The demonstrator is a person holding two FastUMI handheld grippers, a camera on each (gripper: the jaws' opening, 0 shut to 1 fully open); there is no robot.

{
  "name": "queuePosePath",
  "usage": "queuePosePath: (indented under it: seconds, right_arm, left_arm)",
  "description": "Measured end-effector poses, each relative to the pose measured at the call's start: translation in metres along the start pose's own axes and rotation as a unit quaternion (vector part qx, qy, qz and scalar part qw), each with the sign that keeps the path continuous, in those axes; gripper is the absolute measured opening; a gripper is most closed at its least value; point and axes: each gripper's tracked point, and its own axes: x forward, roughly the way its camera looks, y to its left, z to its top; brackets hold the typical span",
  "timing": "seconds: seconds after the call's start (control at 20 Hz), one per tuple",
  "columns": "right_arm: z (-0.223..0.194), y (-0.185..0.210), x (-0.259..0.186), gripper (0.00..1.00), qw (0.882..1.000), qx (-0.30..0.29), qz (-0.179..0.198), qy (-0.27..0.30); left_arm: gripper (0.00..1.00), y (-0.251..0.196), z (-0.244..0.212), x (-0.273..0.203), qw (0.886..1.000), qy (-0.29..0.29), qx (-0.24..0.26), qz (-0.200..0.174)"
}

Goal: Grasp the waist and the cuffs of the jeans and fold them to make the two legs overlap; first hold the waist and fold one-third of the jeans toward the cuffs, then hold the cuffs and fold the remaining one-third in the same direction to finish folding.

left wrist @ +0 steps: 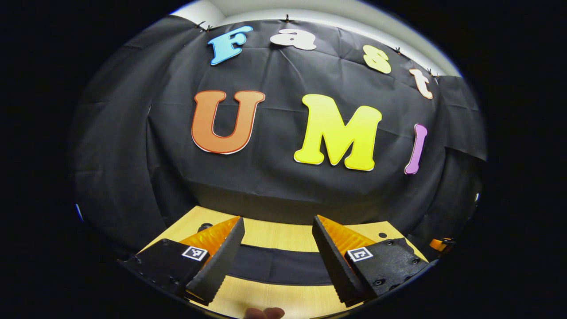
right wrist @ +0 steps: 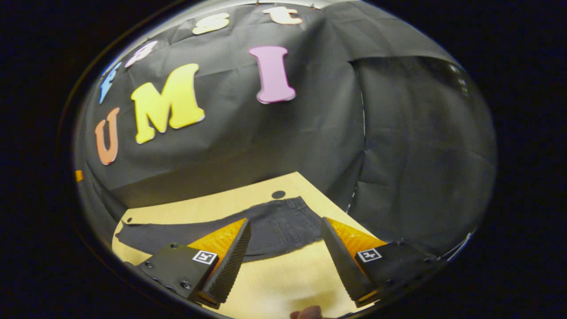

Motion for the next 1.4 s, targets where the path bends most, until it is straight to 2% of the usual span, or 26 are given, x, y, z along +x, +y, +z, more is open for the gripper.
queuePosePath:
  seconds: [0.1, 0.3, 0.4, 0.65, 0.7, 0.75, 0.8, 0.85, 0.95, 1.05, 1.1, 1.2, 1.25, 1.3, 1.35, 1.4]
  right_arm:
    - [-0.016, -0.017, 0.038, 0.99, 1.0, 0.012, -0.016, 0.023]
    - [-0.05, -0.04, 0.107, 0.98, 0.997, 0.03, -0.028, 0.067]
    - [-0.059, -0.051, 0.13, 0.99, 0.995, 0.04, -0.04, 0.077]
    - [-0.089, -0.061, 0.16, 0.99, 0.991, 0.053, -0.035, 0.115]
    - [-0.087, -0.06, 0.162, 0.93, 0.992, 0.054, -0.033, 0.105]
    - [-0.09, -0.061, 0.162, 0.99, 0.992, 0.048, -0.033, 0.111]
    - [-0.09, -0.057, 0.163, 0.93, 0.993, 0.042, -0.033, 0.108]
    - [-0.09, -0.047, 0.165, 0.96, 0.992, 0.047, -0.016, 0.114]
    - [-0.087, -0.037, 0.167, 0.7, 0.992, 0.05, -0.014, 0.116]
    - [-0.081, -0.035, 0.164, 0.45, 0.992, 0.025, -0.025, 0.118]
    - [-0.083, -0.034, 0.162, 0.27, 0.991, 0.006, -0.029, 0.127]
    - [-0.083, -0.033, 0.16, 0.19, 0.99, -0.008, -0.035, 0.135]
    - [-0.076, -0.032, 0.158, 0.19, 0.99, 0.0, -0.035, 0.135]
    - [-0.068, -0.029, 0.157, 0.09, 0.991, 0.007, -0.031, 0.132]
    - [-0.061, -0.029, 0.151, 0.09, 0.991, 0.006, -0.027, 0.13]
    - [-0.052, -0.028, 0.145, 0.05, 0.992, 0.0, -0.022, 0.124]
  left_arm:
    - [0.99, 0.007, 0.004, -0.001, 0.999, -0.01, 0.018, 0.024]
    - [0.98, 0.005, -0.008, -0.003, 0.999, 0.005, 0.001, 0.042]
    - [0.99, 0.006, -0.013, -0.005, 0.999, 0.014, 0.01, 0.051]
    - [0.99, 0.015, -0.022, -0.001, 0.997, 0.03, 0.019, 0.075]
    - [0.98, 0.017, -0.021, -0.002, 0.996, 0.031, 0.02, 0.08]
    - [0.98, 0.02, -0.021, -0.002, 0.996, 0.031, 0.018, 0.084]
    - [0.99, 0.022, -0.02, -0.003, 0.996, 0.03, 0.016, 0.087]
    - [0.98, 0.024, -0.02, -0.002, 0.995, 0.029, 0.015, 0.09]
    - [0.99, 0.028, -0.021, -0.003, 0.995, 0.033, 0.014, 0.094]
    - [0.99, 0.032, -0.018, -0.006, 0.995, 0.029, 0.014, 0.097]
    - [0.98, 0.034, -0.017, -0.008, 0.995, 0.028, 0.014, 0.098]
    - [0.99, 0.041, -0.014, -0.012, 0.994, 0.025, 0.016, 0.102]
    - [0.99, 0.045, -0.013, -0.015, 0.994, 0.021, 0.018, 0.105]
    - [0.98, 0.05, -0.01, -0.019, 0.994, 0.017, 0.02, 0.109]
    - [0.98, 0.056, -0.009, -0.022, 0.993, 0.012, 0.021, 0.112]
    - [0.98, 0.062, -0.009, -0.025, 0.993, 0.006, 0.021, 0.115]
